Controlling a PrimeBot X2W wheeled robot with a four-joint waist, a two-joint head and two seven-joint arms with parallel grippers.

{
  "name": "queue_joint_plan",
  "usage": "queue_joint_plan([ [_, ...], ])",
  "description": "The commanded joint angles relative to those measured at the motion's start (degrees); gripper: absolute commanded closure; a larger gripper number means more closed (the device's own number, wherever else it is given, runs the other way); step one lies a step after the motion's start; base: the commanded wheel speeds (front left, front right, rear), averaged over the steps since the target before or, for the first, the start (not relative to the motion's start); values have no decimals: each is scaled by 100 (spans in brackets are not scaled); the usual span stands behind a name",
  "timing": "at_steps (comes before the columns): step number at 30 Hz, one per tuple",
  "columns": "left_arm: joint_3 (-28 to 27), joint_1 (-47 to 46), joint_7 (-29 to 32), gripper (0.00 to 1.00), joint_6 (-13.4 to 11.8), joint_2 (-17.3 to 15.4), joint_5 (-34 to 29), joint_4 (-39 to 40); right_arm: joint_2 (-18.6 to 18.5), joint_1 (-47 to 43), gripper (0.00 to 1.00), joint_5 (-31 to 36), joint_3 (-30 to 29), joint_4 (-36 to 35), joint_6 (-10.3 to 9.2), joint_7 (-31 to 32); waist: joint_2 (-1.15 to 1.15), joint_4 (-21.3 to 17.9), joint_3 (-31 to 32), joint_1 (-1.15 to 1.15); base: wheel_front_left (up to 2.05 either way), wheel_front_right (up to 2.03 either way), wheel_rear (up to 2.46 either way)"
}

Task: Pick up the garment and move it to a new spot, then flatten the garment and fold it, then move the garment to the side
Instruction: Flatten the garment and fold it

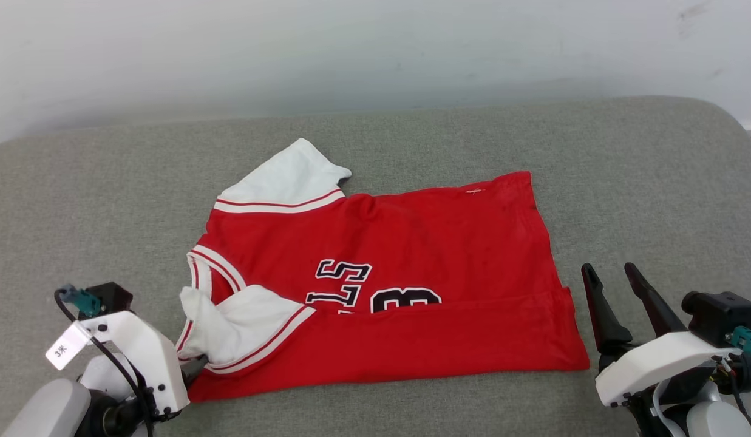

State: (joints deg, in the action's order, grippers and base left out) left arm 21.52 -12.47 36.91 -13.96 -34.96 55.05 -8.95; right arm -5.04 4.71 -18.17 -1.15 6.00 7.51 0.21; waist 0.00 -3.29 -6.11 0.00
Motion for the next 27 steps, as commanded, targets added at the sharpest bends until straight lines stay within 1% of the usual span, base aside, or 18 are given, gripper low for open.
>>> queue_joint_plan([
  [1,13,67,-2,0,-45,40,-31,-93,39,67,0,-35,15,-19,-4,7,0,-69,-86,0,0,0,0],
  [3,66,70,3,0,-121,38,-102,-289,41,103,0,-68,26,-15,-4,21,0,-120,-159,0,0,0,0],
  [6,159,70,38,0,-155,112,-126,-625,30,147,0,-124,42,6,-4,23,0,-184,-254,0,0,0,0],
  [9,286,81,144,0,-38,265,-43,-881,-9,168,0,-170,36,48,-4,30,0,-221,-319,0,0,0,0],
  [12,432,92,282,0,157,477,72,-1046,-29,200,0,-222,4,94,-4,44,0,-241,-341,0,0,0,0],
  [13,469,94,310,29,223,541,131,-1060,-36,204,0,-237,-30,125,-4,70,0,-243,-341,0,0,0,0],
  [14,472,75,275,63,279,576,138,-1052,-51,217,0,-247,-48,148,-4,70,0,-243,-335,0,0,0,0],
  [15,462,43,228,70,322,602,153,-1035,-72,231,0,-261,-75,172,-4,80,0,-237,-326,0,0,0,0],
  [16,435,11,189,100,361,621,181,-1005,-87,231,0,-258,-105,213,-4,114,0,-226,-311,0,0,0,0],
  [21,347,-74,74,100,405,389,86,-808,-191,262,0,-366,-193,386,-4,337,0,-155,-168,0,0,0,0],
  [22,347,-74,74,100,405,389,86,-808,-191,262,0,-366,-193,386,-4,337,0,-155,-168,0,0,0,0],
  [25,279,-94,25,100,348,272,34,-532,-348,306,0,-586,-128,479,-4,785,0,-122,-99,0,0,0,0],
  [27,221,-78,-12,100,290,162,-1,-335,-505,337,0,-728,-36,538,-5,1296,0,-107,-75,0,0,0,0],
])
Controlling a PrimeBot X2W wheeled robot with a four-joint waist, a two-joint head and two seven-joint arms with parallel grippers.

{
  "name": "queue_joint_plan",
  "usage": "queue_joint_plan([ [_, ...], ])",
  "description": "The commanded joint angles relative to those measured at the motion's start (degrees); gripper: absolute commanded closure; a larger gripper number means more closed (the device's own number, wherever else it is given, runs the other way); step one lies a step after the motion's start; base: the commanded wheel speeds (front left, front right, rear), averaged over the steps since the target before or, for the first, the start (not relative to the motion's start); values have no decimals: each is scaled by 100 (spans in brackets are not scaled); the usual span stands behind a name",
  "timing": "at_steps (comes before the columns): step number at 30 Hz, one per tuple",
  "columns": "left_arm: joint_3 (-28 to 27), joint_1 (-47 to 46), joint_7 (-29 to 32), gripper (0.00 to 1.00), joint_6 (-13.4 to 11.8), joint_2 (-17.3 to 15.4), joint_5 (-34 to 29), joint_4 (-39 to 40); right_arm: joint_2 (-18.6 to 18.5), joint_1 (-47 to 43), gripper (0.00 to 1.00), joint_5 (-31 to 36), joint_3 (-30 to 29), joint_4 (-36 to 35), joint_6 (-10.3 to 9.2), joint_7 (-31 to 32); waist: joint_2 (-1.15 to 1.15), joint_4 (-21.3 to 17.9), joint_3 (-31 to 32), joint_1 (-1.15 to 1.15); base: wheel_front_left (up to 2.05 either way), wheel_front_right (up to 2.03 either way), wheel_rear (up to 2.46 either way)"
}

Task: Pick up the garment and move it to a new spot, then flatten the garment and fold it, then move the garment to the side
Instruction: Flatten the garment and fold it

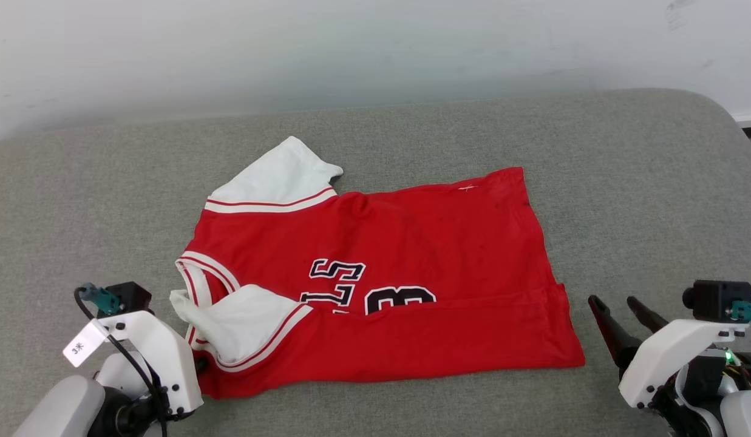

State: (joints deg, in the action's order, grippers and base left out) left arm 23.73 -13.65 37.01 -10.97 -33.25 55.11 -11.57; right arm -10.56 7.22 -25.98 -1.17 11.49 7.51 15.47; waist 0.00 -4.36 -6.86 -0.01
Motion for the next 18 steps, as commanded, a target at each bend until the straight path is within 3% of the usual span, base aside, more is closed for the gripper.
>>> queue_joint_plan([
  [1,-26,40,-45,100,-34,-38,-30,40,-38,104,0,-41,36,6,-5,83,0,12,9,1,0,0,0],
  [8,-132,81,-100,100,-198,-262,-157,717,-436,201,0,-521,280,-135,-5,1785,0,110,-57,1,0,0,0],
  [18,-143,29,-184,100,-405,-324,-316,1354,-365,422,0,-519,685,143,-5,2400,0,282,-354,1,0,0,0],
])
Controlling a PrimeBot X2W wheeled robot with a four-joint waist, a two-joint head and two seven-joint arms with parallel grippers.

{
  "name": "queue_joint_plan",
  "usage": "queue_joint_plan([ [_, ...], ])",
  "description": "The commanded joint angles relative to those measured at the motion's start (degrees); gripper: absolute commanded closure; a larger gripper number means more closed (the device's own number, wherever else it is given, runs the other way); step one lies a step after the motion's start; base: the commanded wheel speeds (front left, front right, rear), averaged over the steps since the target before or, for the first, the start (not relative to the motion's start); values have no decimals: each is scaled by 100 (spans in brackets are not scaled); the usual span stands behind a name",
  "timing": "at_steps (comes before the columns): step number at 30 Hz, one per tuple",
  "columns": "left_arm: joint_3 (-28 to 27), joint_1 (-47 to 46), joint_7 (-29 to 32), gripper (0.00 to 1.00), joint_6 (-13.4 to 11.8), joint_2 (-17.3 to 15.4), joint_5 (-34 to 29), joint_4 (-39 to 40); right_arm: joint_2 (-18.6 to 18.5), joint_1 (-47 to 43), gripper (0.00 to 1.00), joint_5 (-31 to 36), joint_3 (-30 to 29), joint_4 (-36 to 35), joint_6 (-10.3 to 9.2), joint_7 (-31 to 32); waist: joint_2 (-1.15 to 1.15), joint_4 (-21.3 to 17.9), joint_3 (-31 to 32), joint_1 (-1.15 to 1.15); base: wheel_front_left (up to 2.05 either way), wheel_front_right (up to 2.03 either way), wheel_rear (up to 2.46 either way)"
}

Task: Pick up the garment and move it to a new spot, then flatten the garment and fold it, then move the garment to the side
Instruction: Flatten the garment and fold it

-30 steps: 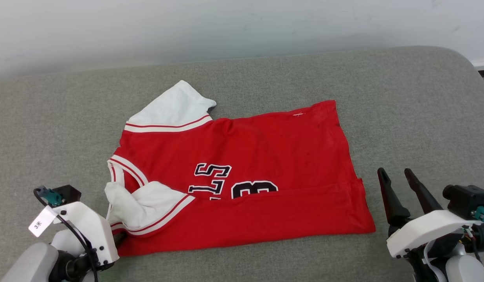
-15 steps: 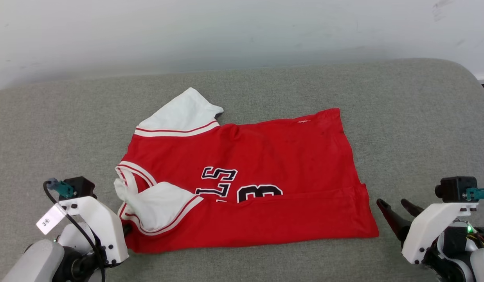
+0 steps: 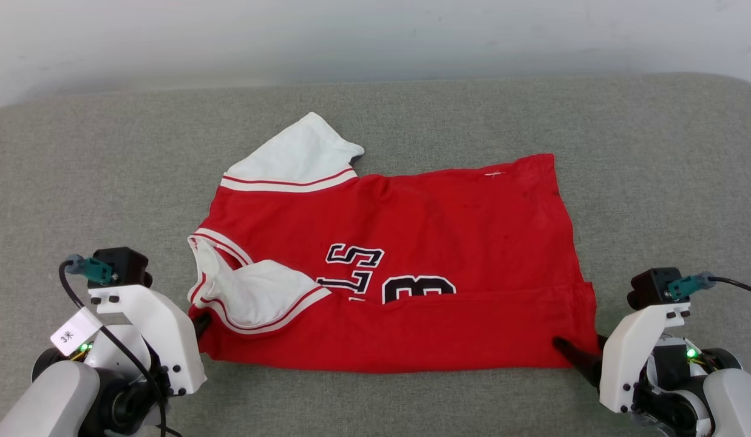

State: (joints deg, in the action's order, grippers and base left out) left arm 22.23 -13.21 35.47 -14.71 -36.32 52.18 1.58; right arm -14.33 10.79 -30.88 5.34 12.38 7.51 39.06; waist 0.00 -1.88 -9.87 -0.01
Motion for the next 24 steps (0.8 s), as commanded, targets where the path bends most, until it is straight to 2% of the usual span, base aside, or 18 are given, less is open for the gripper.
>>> queue_joint_plan([
  [1,16,-17,-32,100,-50,-14,-46,84,21,79,0,-29,91,118,-5,68,0,49,-78,1,0,0,0],
  [5,23,-2,-68,100,-86,-3,-67,180,45,99,0,-163,319,367,-4,143,0,93,-156,1,0,0,0],
  [6,25,3,-78,100,-88,2,-75,190,44,126,38,-174,348,406,-4,123,0,100,-168,1,0,0,0],
  [8,26,21,-91,100,-99,7,-90,212,32,156,100,-193,410,471,-4,101,0,101,-178,1,0,0,0],
  [15,39,117,-194,100,-157,-16,-170,319,-128,252,100,-231,428,532,-4,-19,0,80,-6,1,0,0,0],
  [24,99,470,-207,100,-261,-81,-194,509,-284,72,100,-263,494,449,-4,-21,0,25,529,1,0,0,0],
])
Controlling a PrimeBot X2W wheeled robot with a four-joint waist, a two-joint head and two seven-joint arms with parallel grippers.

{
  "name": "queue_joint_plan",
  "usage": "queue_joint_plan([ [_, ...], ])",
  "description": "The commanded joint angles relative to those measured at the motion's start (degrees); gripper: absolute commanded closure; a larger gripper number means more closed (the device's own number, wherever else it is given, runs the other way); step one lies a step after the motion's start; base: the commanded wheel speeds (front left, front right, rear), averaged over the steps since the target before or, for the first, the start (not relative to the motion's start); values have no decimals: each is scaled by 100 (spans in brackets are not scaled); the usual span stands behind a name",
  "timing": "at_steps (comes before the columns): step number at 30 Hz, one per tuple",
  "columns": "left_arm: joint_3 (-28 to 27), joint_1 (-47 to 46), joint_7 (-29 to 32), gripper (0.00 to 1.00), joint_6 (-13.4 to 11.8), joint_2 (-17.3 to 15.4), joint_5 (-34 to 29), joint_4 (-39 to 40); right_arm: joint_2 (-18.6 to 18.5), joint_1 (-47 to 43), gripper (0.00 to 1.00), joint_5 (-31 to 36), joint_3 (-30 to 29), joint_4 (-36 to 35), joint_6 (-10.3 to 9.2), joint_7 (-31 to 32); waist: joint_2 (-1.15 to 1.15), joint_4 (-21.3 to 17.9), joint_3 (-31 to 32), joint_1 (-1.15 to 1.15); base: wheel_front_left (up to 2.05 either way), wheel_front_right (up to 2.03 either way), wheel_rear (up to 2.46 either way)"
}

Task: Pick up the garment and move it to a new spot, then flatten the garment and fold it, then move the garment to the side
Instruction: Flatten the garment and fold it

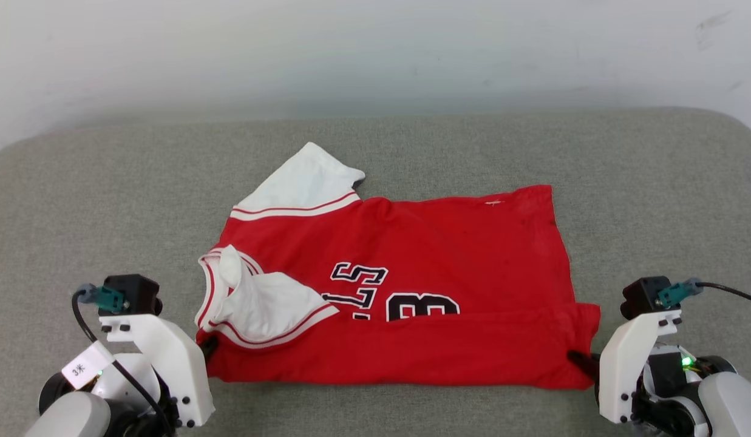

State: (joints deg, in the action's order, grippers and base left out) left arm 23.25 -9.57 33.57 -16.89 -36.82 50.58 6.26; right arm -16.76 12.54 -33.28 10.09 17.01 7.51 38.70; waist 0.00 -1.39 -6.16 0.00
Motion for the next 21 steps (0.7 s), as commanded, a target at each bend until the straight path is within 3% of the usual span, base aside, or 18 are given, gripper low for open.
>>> queue_joint_plan([
  [1,-1,178,-16,100,-64,-47,-26,61,-42,-152,100,-38,47,-19,-4,25,0,-33,234,0,0,0,0],
  [6,-33,643,-31,100,-240,-125,57,203,-53,-465,100,-112,141,-99,-5,117,0,-38,649,0,0,0,0],
  [16,-317,1789,-210,100,-619,-100,440,341,-8,-1292,100,-133,4,-551,-5,210,0,52,881,0,0,0,0],
  [21,-336,2052,-318,100,-502,60,639,61,159,-1677,100,-99,-183,-550,-5,219,0,134,889,0,0,0,0],
])
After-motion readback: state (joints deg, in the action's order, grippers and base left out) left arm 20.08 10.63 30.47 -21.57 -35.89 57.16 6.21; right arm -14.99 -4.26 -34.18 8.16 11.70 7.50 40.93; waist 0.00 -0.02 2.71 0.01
